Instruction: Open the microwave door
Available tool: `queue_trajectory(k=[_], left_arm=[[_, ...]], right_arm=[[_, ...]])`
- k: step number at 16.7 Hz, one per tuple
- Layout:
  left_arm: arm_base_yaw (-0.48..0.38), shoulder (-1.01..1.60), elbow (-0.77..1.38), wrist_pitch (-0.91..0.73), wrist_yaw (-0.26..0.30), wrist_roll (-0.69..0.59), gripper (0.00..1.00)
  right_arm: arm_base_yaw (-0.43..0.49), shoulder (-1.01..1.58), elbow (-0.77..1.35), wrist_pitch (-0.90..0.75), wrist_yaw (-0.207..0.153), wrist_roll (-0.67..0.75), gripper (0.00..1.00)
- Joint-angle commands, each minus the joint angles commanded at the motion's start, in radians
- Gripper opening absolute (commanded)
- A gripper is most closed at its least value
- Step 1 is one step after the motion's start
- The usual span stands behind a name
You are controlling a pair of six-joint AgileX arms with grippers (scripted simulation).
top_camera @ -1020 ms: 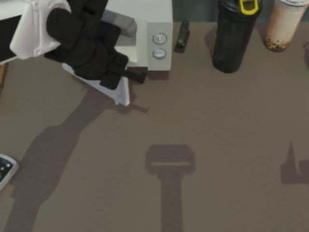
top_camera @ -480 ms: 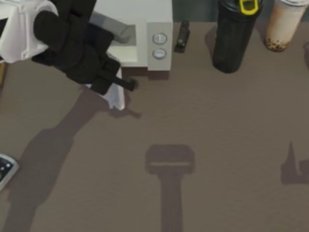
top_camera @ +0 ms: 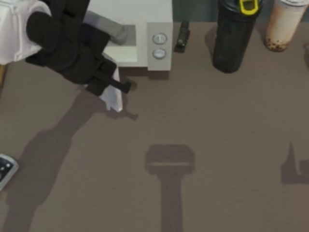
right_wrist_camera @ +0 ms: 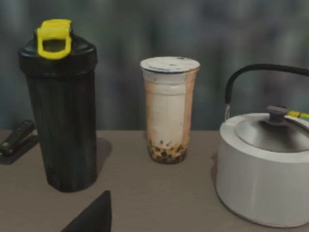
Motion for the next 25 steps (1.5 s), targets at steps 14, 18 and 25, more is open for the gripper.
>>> queue_trajectory(k=[14, 18, 25], left_arm=[[0.000, 0.000, 0.000, 0.000, 0.000, 0.000, 0.00], [0.000, 0.000, 0.000, 0.000, 0.000, 0.000, 0.00], [0.028, -0.017, -0.024, -0.014, 0.044, 0.075, 0.00]], right_arm=[[0.000, 0.000, 0.000, 0.000, 0.000, 0.000, 1.00], [0.000, 0.000, 0.000, 0.000, 0.000, 0.000, 1.00], [0.000, 0.000, 0.000, 0.000, 0.000, 0.000, 1.00]])
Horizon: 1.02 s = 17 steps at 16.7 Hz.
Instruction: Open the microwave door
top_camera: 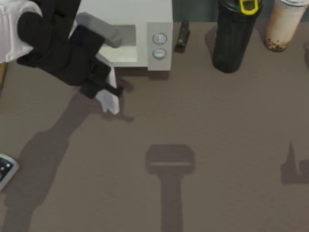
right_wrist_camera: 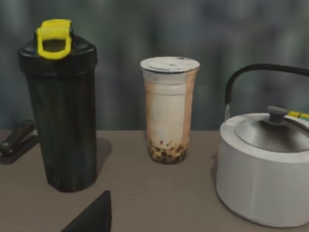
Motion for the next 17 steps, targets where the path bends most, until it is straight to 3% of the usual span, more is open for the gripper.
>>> queue_trajectory(k=[5, 17], left_arm=[[0.040, -0.030, -0.025, -0.012, 0.049, 0.095, 0.00], [0.040, -0.030, -0.025, -0.012, 0.049, 0.095, 0.00]], right_arm=[[0.000, 0.000, 0.000, 0.000, 0.000, 0.000, 1.00], [0.000, 0.000, 0.000, 0.000, 0.000, 0.000, 1.00]])
